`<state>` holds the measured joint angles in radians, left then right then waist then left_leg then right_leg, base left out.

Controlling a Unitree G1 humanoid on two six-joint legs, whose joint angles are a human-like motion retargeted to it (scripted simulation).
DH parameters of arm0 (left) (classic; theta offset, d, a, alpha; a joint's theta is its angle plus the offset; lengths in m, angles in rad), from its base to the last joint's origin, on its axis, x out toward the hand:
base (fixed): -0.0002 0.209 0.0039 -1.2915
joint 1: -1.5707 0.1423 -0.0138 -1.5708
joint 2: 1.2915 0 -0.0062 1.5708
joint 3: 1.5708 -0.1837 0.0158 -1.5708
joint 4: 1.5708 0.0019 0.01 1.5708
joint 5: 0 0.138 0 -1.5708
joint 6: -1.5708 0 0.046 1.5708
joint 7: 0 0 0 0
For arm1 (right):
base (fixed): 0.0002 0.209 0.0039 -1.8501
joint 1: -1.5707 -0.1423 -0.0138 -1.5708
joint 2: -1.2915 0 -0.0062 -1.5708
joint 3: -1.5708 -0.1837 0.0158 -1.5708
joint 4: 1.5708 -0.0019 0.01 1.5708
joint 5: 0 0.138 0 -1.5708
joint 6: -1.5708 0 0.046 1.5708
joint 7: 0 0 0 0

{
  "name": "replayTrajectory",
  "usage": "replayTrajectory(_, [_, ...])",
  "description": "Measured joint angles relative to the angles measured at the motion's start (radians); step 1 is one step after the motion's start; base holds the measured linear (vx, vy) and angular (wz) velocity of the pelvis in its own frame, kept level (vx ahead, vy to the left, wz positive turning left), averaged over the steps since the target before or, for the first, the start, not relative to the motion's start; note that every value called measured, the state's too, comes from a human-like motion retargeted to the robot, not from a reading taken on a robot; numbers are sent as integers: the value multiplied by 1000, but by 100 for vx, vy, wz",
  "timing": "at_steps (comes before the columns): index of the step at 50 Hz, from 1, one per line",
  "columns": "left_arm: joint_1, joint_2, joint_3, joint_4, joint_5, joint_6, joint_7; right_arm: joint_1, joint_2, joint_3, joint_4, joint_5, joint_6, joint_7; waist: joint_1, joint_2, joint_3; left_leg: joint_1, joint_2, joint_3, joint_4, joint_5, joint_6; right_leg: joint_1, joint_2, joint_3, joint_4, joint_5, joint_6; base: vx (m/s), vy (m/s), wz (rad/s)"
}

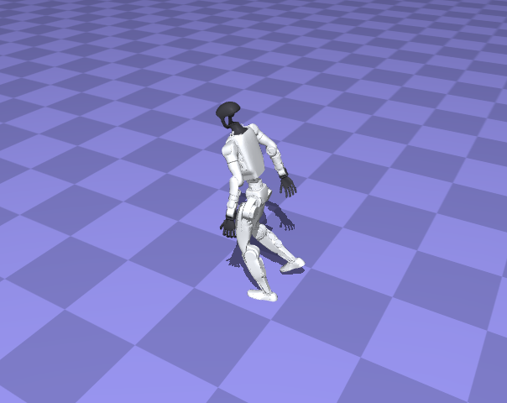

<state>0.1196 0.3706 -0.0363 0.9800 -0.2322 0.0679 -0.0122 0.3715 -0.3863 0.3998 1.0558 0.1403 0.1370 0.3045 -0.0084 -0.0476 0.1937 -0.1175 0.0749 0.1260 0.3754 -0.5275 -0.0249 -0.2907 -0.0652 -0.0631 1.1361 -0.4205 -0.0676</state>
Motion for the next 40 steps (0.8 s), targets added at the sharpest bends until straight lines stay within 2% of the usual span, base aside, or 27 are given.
replayTrajectory(2, [-30, 51, -46, -154, 24, -82, 76, 12, -42, 11, -25, -24, -28, 110, -79, 39, -78, 1, 32, -24, -52, 89, -10, -125, 11, -46, -148, 5, -10, 104, -20, 29])
replayTrajectory(5, [-64, 106, -78, -343, -73, -213, 205, 14, -98, -24, -48, -1, -67, 100, -191, 99, -104, 85, 62, -74, -118, 249, -37, -103, 26, -115, -624, 45, 15, 113, -27, 49])
replayTrajectory(7, [-76, 114, -52, -417, -245, -267, 176, -18, -131, -78, -52, -25, -67, 31, -259, 96, -42, 201, 41, -98, -107, 325, -62, 32, 6, -151, -1000, 112, 84, 124, -31, 48])
replayTrajectory(8, [-81, 123, -43, -433, -332, -266, 136, -47, -135, -97, -44, -36, -58, 3, -284, 83, -17, 267, 26, -119, -127, 350, -37, 64, -9, -178, -1102, 151, 136, 124, -33, 14])
replayTrajectory(10, [-52, 116, -13, -435, -524, -219, -32, -102, -153, -134, -27, -38, -42, -22, -301, 57, 25, 367, -6, -110, -91, 382, -4, 97, -39, -197, -1163, 239, 204, 122, -31, -60])
replayTrajectory(12, [1, 96, -1, -389, -682, -145, -138, -192, -174, -135, 14, 28, -14, -35, -266, 56, 57, 368, -14, -53, 88, 404, 38, 107, -30, -146, -1079, 236, 152, 115, -23, -164])
replayTrajectory(13, [26, 83, -10, -352, -724, -121, -136, -251, -182, -119, 45, 70, -4, -59, -237, 66, 76, 341, -4, -18, 211, 411, 59, 105, -12, -108, -1000, 172, 109, 111, -16, -199])
replayTrajectory(15, [72, 59, -62, -265, -677, -113, -5, -378, -182, -79, 104, 128, 9, -206, -168, 87, 107, 247, 27, 40, 479, 365, 98, 82, 25, -36, -823, 29, 48, 109, -8, -192])
replayTrajectory(17, [118, 26, -132, -179, -402, -63, 223, -475, -169, -69, 95, 96, 0, -525, -97, 104, 104, 100, 50, 64, 695, 274, 122, 65, 45, 7, -725, -38, 43, 109, -2, -149])
replayTrajectory(19, [202, 21, -178, -129, -51, -1, 267, -491, -151, -106, -1, -15, -31, -712, -4, 89, 79, -29, 54, 80, 788, 241, 112, 111, 50, 43, -742, -40, 49, 112, 0, -118])
replayTrajectory(20, [252, 24, -194, -120, 105, 41, 237, -483, -147, -126, -73, -59, -39, -758, 41, 78, 60, -93, 40, 78, 802, 227, 118, 144, 45, 57, -777, -25, 51, 110, 1, -95])
replayTrajectory(22, [352, 59, -192, -100, 436, 6, 109, -453, -124, -165, -227, -90, -123, -725, 149, 18, 24, -198, 3, 92, 728, 194, 126, 213, 18, 98, -877, 45, 69, 108, 1, -101])
replayTrajectory(23, [392, 78, -204, -58, 712, -14, 146, -442, -111, -167, -295, -86, -180, -710, 207, -20, 8, -236, -17, 102, 654, 174, 149, 243, 2, 124, -926, 93, 85, 107, 3, -114])
replayTrajectory(24, [423, 69, -150, -35, 551, -8, 17, -445, -104, -141, -346, -31, -212, -660, 258, -53, -5, -263, -28, 127, 557, 168, 150, 270, -16, 148, -967, 143, 98, 107, 8, -119])
replayTrajectory(25, [448, 47, -64, -22, 173, 12, -194, -456, -100, -101, -388, 50, -231, -592, 305, -85, -16, -284, -34, 159, 449, 170, 141, 295, -34, 171, -1004, 192, 110, 109, 15, -107])
replayTrajectory(28, [508, 39, -9, 115, 156, -11, -186, -502, -101, 4, -432, 154, -253, -428, 404, -127, -25, -251, -17, 295, 39, 166, 97, 398, -51, 199, -1082, 321, 173, 112, 24, -81])
replayTrajectory(30, [501, 25, 60, 219, 86, 15, -196, -518, -97, 28, -418, 221, -199, -284, 449, -111, -12, -203, -13, 346, -175, 160, 53, 500, -36, 212, -1117, 379, 190, 114, 31, -38])
replayTrajectory(32, [456, 28, 82, 284, 67, 53, -143, -500, -85, 11, -390, 300, -143, -207, 459, -78, 35, -164, -24, 299, -179, 182, 52, 615, -23, 220, -1109, 415, 174, 113, 30, 45])
replayTrajectory(34, [381, 30, 48, 307, 74, 76, -4, -448, -66, -29, -361, 383, -153, -281, 443, -32, 116, -109, -28, 230, -26, 99, 100, 700, -5, 203, -993, 437, 179, 111, 29, 112])
replayTrajectory(35, [337, 30, 26, 310, 89, 82, 74, -410, -54, -55, -345, 419, -178, -355, 434, -3, 156, -78, -19, 199, 68, 28, 119, 719, 12, 189, -887, 445, 199, 110, 26, 113])
replayTrajectory(36, [274, 27, 8, 311, 108, 87, 143, -377, -34, -77, -317, 437, -202, -441, 427, 14, 174, -61, -11, 176, 136, -32, 128, 665, 25, 160, -704, 440, 234, 109, 22, 101])
replayTrajectory(37, [208, 24, -6, 305, 118, 92, 205, -347, -13, -96, -285, 445, -218, -523, 419, 22, 182, -52, -9, 157, 192, -83, 140, 592, 26, 129, -520, 421, 254, 107, 18, 84])
replayTrajectory(38, [138, 20, -15, 288, 110, 95, 254, -324, 10, -105, -245, 436, -217, -599, 407, 9, 172, -60, -19, 148, 223, -115, 155, 484, 3, 94, -335, 378, 247, 105, 15, 78])
replayTrajectory(40, [28, 17, -28, 198, 64, 83, 291, -272, 49, -101, -172, 376, -178, -713, 355, -22, 119, -70, -40, 133, 226, -140, 170, 271, -64, 29, -78, 250, 169, 104, 11, 84])
